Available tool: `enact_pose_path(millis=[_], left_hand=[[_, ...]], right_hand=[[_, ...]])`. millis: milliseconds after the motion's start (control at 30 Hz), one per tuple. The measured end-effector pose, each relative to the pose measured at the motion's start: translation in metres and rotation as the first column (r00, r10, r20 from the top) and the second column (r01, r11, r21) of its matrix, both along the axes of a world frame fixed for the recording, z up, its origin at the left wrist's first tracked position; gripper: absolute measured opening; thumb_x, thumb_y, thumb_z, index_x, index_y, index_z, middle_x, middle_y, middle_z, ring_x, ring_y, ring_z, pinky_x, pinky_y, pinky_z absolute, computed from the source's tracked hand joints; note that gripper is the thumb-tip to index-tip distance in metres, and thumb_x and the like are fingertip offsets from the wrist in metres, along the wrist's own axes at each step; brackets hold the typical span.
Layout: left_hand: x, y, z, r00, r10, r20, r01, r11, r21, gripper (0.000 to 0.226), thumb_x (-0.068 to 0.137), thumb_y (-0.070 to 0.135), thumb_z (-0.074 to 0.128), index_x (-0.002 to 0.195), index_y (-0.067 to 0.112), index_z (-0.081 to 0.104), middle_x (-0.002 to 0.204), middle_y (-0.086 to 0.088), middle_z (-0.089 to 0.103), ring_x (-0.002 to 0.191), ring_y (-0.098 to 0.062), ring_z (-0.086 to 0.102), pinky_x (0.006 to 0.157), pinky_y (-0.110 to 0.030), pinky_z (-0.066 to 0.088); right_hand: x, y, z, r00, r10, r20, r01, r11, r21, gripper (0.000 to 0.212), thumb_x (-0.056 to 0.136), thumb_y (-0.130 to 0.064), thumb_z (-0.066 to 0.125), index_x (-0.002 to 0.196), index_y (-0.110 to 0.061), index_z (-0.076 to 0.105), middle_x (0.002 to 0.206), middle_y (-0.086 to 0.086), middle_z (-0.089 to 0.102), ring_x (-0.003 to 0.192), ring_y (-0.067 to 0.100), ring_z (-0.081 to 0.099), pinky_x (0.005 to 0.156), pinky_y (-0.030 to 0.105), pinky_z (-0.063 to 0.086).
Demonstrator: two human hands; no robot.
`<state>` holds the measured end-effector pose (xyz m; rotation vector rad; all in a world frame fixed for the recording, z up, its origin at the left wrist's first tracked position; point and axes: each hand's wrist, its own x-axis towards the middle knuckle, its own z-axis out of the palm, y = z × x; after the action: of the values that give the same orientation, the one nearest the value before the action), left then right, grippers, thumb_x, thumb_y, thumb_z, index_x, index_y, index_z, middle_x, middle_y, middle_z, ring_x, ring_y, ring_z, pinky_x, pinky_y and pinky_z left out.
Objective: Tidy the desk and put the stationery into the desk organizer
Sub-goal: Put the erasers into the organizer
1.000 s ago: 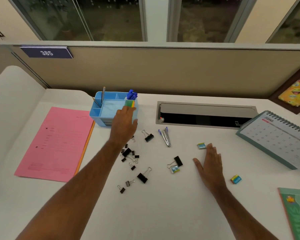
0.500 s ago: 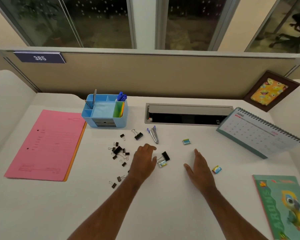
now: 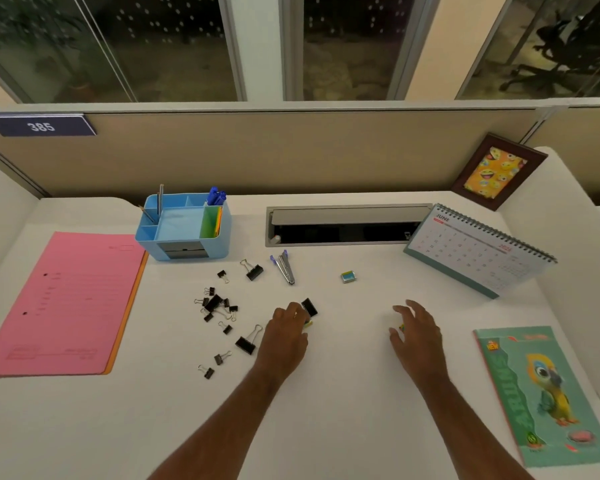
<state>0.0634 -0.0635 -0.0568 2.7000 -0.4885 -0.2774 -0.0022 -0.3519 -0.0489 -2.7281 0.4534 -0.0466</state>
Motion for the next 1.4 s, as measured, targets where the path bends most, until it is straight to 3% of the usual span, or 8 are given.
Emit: enact_pose_path(millis=[133,367,467,567,767,933,1100,1400], left_hand=[[-0.003,-0.001,-0.003,0.999,-0.028,0.045,0.029,0.999,-0.018,0.035,0.080,0.011,0.070,0.113,0.020,0.062,0.113,0.006,0.058,0.095,-0.021,0.052,0.074,-0.038,0.052],[0.002,0.000,-0.007,0.971,-0.107,0.213,0.101,0.994,0.039,0.020,0.078,0.015,0.077,0.086,0.024,0.061,0.084,0.007,0.059,0.075,-0.018,0.051,0.058,-0.034,0.048],[0.002,0.001,-0.006,0.971,-0.100,0.219,0.099,0.995,0.016,0.022,0.078,0.015,0.079,0.086,0.025,0.061,0.082,0.006,0.060,0.074,-0.018,0.052,0.057,-0.033,0.047],[0.000,0.003,-0.005,0.978,-0.076,0.194,0.078,0.997,-0.003,0.030,0.073,0.012,0.081,0.093,0.023,0.061,0.086,0.005,0.061,0.077,-0.018,0.053,0.060,-0.031,0.046],[-0.004,0.013,0.001,0.989,0.108,0.097,-0.087,0.975,-0.205,0.024,0.091,0.011,0.069,0.109,0.021,0.057,0.102,0.003,0.059,0.087,-0.018,0.053,0.078,-0.033,0.050],[0.009,0.039,0.027,0.912,0.381,-0.155,-0.405,0.769,-0.494,0.023,0.105,0.023,0.055,0.127,0.027,0.050,0.121,0.008,0.057,0.109,-0.007,0.056,0.089,-0.016,0.046],[0.055,0.100,0.058,0.829,0.552,-0.083,-0.496,0.661,-0.563,0.034,0.105,0.023,0.054,0.138,0.014,0.049,0.130,0.004,0.053,0.122,-0.011,0.053,0.105,-0.022,0.042],[0.164,0.234,0.104,0.693,0.708,0.133,-0.563,0.648,-0.513,0.021,0.097,0.013,0.062,0.115,0.017,0.054,0.112,0.002,0.055,0.102,-0.016,0.055,0.088,-0.037,0.053]], right_hand=[[-0.006,-0.014,-0.012,0.996,-0.069,-0.056,0.070,0.997,0.024,0.040,0.089,-0.017,0.073,0.128,-0.021,0.064,0.148,0.010,0.049,0.131,0.035,0.051,0.103,0.053,0.046],[-0.004,-0.015,-0.014,0.998,-0.048,0.048,0.044,0.995,0.091,0.018,0.093,-0.007,0.067,0.110,-0.012,0.067,0.115,0.010,0.064,0.105,0.032,0.058,0.089,0.042,0.049],[0.000,-0.014,-0.015,0.998,-0.035,0.052,0.027,0.990,0.140,0.019,0.096,-0.008,0.065,0.114,-0.014,0.064,0.117,0.008,0.063,0.107,0.029,0.056,0.091,0.044,0.050],[0.003,-0.007,-0.016,0.997,-0.035,0.066,0.019,0.974,0.227,0.021,0.098,-0.009,0.063,0.117,-0.018,0.060,0.117,0.002,0.061,0.107,0.020,0.051,0.092,0.035,0.045],[0.018,0.012,-0.012,0.997,-0.022,0.071,-0.003,0.946,0.325,0.020,0.099,-0.010,0.063,0.116,-0.019,0.058,0.113,-0.003,0.058,0.105,0.016,0.052,0.090,0.029,0.040],[0.028,0.027,-0.015,0.998,0.025,0.066,-0.045,0.944,0.326,0.022,0.098,-0.011,0.063,0.116,-0.022,0.057,0.113,-0.007,0.057,0.106,0.015,0.052,0.092,0.032,0.045],[0.032,0.037,-0.021,0.995,0.077,0.064,-0.093,0.952,0.292,0.027,0.095,-0.007,0.065,0.116,-0.024,0.057,0.114,-0.003,0.061,0.108,0.020,0.054,0.093,0.038,0.048],[0.047,0.042,-0.022,0.997,0.082,-0.002,-0.079,0.971,0.223,0.031,0.092,-0.007,0.068,0.119,-0.019,0.061,0.119,0.004,0.064,0.111,0.029,0.055,0.098,0.048,0.046]])
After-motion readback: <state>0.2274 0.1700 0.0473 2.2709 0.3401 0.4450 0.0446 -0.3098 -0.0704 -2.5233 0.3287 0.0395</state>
